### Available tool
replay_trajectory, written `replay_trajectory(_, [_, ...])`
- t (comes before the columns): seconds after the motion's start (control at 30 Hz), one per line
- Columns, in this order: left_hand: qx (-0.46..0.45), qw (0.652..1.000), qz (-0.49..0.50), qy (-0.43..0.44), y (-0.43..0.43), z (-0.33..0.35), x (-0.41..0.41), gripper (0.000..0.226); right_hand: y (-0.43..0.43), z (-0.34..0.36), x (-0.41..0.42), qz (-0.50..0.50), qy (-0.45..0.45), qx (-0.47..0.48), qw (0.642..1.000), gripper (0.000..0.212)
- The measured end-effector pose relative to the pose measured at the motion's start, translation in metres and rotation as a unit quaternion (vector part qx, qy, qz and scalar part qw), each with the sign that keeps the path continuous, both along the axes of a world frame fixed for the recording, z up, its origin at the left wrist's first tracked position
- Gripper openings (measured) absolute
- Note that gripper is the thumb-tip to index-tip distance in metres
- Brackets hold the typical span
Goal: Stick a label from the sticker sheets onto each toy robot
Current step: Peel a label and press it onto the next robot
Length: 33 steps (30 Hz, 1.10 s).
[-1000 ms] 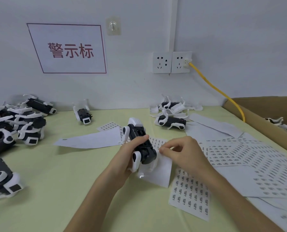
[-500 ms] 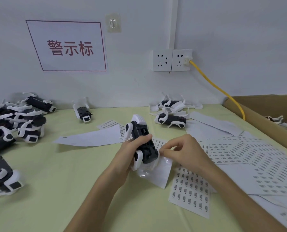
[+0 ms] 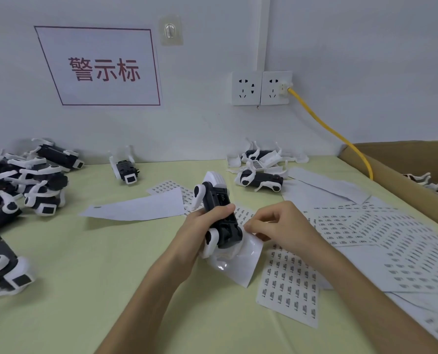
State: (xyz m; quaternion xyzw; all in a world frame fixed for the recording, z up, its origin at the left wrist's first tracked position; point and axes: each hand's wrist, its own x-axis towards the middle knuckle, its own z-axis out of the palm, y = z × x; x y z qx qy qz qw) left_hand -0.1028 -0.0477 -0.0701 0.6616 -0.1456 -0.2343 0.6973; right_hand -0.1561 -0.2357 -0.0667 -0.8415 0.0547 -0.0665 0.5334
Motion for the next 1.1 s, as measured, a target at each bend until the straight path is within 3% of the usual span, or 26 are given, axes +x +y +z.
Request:
replay_trajectory(0.37, [-0.007, 1.0, 0.005, 0.007, -0.001, -0.001, 0.001, 0.056, -0.001, 0.004, -0.001, -0.012, 0.019, 0.017, 1.0, 0.017])
replay_trajectory(0.67, [-0.004, 1.0, -0.009, 0.003, 0.001, 0.001, 0.0, 0.043, -0.006, 0.002, 0.001, 0.016, 0.02, 0.055, 0.998, 0.017])
replay_trajectory(0.83, [0.01, 1.0, -0.015, -0.001, 0.001, 0.008, -0.004, 0.007, -0.008, -0.001, 0.002, -0.007, 0.001, 0.024, 1.0, 0.011])
replay_trajectory(0.97, [0.009, 1.0, -0.018, 0.012, 0.0, 0.007, -0.003, 0.043, -0.018, -0.001, 0.005, -0.087, -0.074, 0.023, 0.993, 0.011])
replay_trajectory(1.03, [0.01, 1.0, -0.017, 0.017, -0.001, 0.006, -0.002, 0.044, -0.019, 0.0, 0.005, -0.065, -0.083, 0.024, 0.994, 0.008])
replay_trajectory(1.1, [0.009, 1.0, -0.02, 0.018, 0.0, 0.006, -0.002, 0.029, -0.016, -0.002, 0.004, -0.01, -0.054, -0.005, 0.998, 0.004])
